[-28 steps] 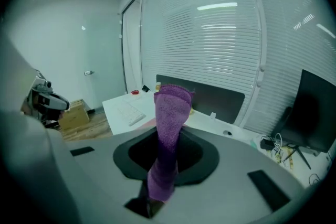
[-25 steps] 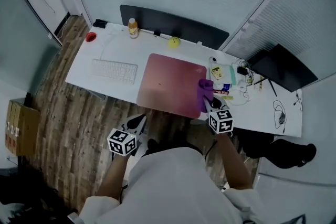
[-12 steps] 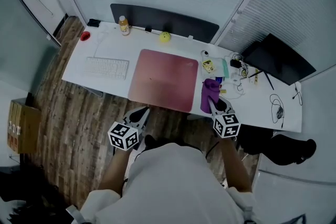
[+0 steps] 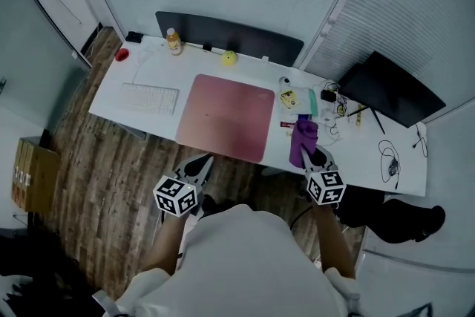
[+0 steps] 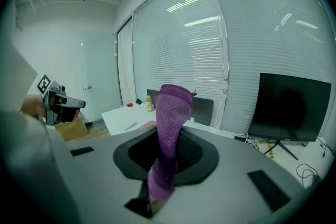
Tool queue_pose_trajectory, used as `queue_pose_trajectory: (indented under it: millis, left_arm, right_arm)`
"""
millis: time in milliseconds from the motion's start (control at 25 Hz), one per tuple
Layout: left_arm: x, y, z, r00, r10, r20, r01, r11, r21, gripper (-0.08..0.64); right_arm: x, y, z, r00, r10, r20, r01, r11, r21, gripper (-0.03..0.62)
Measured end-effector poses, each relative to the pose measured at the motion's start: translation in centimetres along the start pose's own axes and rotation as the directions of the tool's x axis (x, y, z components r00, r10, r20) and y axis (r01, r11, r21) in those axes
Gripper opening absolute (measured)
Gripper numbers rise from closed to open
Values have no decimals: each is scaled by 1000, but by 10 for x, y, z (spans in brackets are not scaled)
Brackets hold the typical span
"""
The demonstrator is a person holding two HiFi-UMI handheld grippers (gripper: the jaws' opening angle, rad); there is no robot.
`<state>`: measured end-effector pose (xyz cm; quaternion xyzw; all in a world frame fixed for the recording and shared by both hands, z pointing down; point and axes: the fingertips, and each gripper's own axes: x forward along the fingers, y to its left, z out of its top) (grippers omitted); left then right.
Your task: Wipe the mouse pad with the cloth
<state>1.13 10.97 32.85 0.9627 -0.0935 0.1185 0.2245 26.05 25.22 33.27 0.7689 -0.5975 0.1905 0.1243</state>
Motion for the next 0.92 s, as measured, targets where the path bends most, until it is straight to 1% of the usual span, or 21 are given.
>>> queue_pose_trajectory:
  millis: [280, 560, 920]
  left_arm:
    - [2, -7, 6, 1000, 7, 8, -7, 1000, 15, 20]
    - [-1, -4, 10, 1000, 17, 17, -17, 1000, 1, 20]
    - [-1, 2, 14, 999, 19, 26, -19, 1000, -2, 20]
  right_arm:
    - [-7, -3, 7, 1000, 19, 17, -19, 1000, -14, 75]
    - [-4, 1, 18, 999, 34, 32, -34, 999, -23, 75]
    - [0, 8, 22, 998, 41, 39, -39, 999, -32, 75]
